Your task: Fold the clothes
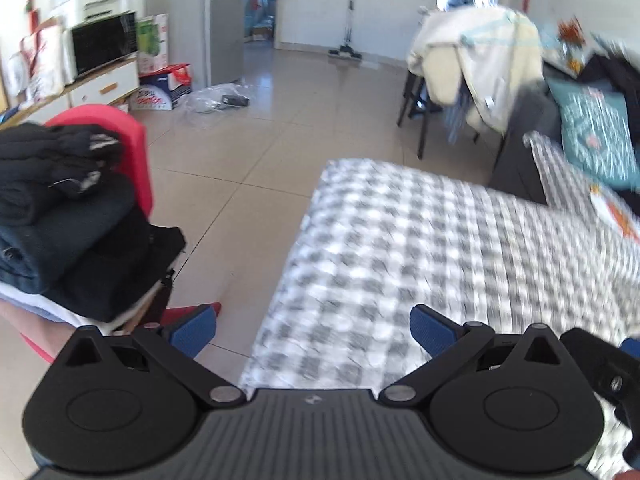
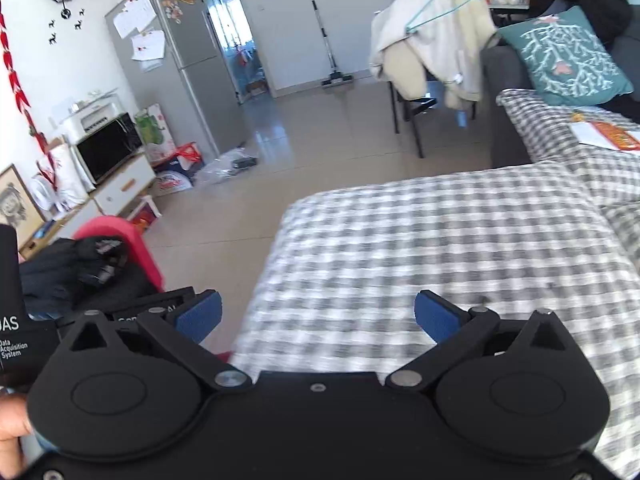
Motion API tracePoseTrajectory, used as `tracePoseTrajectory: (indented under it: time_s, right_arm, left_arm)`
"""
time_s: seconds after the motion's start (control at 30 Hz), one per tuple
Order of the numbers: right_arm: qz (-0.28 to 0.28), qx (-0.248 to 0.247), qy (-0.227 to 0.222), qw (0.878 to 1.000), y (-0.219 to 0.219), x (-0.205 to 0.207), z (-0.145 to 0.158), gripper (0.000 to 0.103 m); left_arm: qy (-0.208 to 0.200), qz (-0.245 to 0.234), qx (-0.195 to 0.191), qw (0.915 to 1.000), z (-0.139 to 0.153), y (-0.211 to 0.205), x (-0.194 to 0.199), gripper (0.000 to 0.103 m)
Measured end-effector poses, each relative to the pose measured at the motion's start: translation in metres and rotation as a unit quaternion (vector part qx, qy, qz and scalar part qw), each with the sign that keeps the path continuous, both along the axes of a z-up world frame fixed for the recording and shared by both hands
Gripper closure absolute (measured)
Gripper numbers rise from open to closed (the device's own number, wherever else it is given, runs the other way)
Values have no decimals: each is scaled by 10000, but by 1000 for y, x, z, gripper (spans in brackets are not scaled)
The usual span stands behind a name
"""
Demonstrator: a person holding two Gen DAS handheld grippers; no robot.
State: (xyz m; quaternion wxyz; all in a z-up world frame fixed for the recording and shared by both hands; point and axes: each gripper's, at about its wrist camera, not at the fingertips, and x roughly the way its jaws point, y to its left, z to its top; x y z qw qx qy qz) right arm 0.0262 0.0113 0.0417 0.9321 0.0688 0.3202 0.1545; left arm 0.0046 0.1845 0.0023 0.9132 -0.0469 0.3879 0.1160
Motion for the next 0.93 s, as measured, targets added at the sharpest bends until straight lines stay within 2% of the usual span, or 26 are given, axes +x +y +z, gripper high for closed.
tracePoseTrajectory:
  time_s: [0.13, 0.3, 0.47, 0.57, 0.7, 0.87, 0.93]
  right_arm:
    - [-289, -497, -15, 9983, -29, 3, -25, 0]
    - [-650, -509, 317, 9961, -67, 12, -57, 0]
    - [-977, -739, 260, 9921, -101, 15, -78, 0]
    - [-1225, -592, 510, 9894, -122, 23, -93, 0]
    - [-1490, -748, 451, 9850, -138, 32, -104, 0]
    - [-1643, -685, 590, 9823, -162, 44, -118, 0]
    - [-1603, -832, 510, 9822, -161, 43, -120, 0]
  left_arm:
    - [170, -359, 112, 9991, -34, -39, 7, 0]
    - [277, -389, 117, 9988, -64, -68, 17, 0]
    - [222, -544, -36, 9983, -75, -98, 27, 0]
    - [88, -497, 18, 9987, -77, -115, 34, 0]
    - [-62, -427, 282, 9987, -82, -135, 43, 0]
    - [-246, -471, 342, 9980, -85, -145, 50, 0]
    - [-379, -544, 401, 9970, -88, -149, 48, 0]
